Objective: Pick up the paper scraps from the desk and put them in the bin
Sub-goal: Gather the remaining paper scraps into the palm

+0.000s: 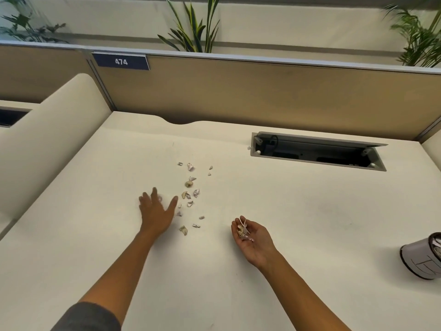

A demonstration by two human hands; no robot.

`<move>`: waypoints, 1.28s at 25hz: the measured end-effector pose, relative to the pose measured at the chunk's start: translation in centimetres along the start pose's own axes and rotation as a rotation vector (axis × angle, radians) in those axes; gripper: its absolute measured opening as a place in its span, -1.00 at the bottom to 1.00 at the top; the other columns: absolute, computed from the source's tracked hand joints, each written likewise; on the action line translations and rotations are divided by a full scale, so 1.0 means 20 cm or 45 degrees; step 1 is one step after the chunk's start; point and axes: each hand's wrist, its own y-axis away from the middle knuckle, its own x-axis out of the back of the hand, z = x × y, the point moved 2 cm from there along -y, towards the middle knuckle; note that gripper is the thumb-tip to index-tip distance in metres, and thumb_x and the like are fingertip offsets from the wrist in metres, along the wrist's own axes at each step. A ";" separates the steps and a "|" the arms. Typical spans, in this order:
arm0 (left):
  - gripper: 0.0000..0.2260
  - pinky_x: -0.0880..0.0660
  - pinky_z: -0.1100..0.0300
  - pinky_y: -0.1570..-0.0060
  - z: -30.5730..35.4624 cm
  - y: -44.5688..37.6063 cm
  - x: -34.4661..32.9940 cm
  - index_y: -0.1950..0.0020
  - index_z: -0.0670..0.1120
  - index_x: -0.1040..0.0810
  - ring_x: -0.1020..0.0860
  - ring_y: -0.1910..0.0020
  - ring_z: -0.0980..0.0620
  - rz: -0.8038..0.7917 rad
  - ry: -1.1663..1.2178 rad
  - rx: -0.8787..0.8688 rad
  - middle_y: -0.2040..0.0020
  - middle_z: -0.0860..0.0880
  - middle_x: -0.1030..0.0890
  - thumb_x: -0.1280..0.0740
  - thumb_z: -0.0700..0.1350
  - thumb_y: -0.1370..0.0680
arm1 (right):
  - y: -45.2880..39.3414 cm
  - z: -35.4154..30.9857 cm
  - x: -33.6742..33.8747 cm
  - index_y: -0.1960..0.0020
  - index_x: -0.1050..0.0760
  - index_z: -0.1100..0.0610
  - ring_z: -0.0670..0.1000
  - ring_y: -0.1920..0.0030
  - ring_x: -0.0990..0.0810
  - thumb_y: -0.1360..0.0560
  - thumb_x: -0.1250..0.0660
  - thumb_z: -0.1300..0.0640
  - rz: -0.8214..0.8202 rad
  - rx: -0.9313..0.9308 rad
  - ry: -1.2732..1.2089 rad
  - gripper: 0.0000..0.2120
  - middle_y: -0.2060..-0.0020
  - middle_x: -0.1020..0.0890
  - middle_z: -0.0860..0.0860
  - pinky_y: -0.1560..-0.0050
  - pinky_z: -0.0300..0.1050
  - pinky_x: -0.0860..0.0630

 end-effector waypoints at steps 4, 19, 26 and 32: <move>-0.18 0.05 -0.13 -0.54 -0.03 0.07 -0.09 -0.55 -0.11 -0.17 -0.01 -0.56 -0.17 -0.044 -0.193 -0.244 -0.56 -0.22 -0.11 -0.06 0.42 -0.47 | 0.00 -0.01 0.02 0.05 -0.54 0.33 0.14 0.11 -0.60 -0.60 -0.20 0.32 0.023 0.007 0.038 -0.84 0.18 -0.60 0.20 0.16 0.04 -0.65; -0.86 -0.25 0.30 0.70 0.15 0.43 -0.27 0.28 -0.13 -0.58 -0.35 0.69 0.00 0.228 -0.777 -0.709 0.44 -0.05 -0.46 -0.53 -0.18 -0.33 | 0.02 0.06 0.10 0.11 -0.50 0.30 0.12 0.15 -0.58 -0.61 -0.20 0.31 0.027 -0.033 0.090 -0.84 0.22 -0.58 0.19 0.19 -0.02 -0.65; -0.68 -0.48 0.05 0.11 0.29 0.51 -0.30 0.00 -0.14 -0.55 -0.61 0.15 -0.13 -0.114 0.068 -0.324 0.10 -0.13 -0.64 -0.07 -0.02 -0.68 | 0.04 0.09 0.12 0.18 -0.46 0.27 0.12 0.15 -0.58 -0.64 -0.20 0.23 0.044 -0.009 0.050 -0.76 0.24 -0.59 0.19 0.18 -0.04 -0.66; -0.65 -0.36 0.23 0.36 0.59 0.75 -0.38 0.29 -0.08 -0.36 -0.36 0.41 0.11 -0.030 1.043 -0.214 0.42 0.08 -0.39 -0.12 0.05 -0.64 | 0.07 0.10 0.12 0.04 -0.51 0.25 0.14 0.08 -0.60 -0.64 -0.19 0.19 -0.028 0.018 0.010 -0.82 0.09 -0.60 0.18 -0.16 -0.03 -0.50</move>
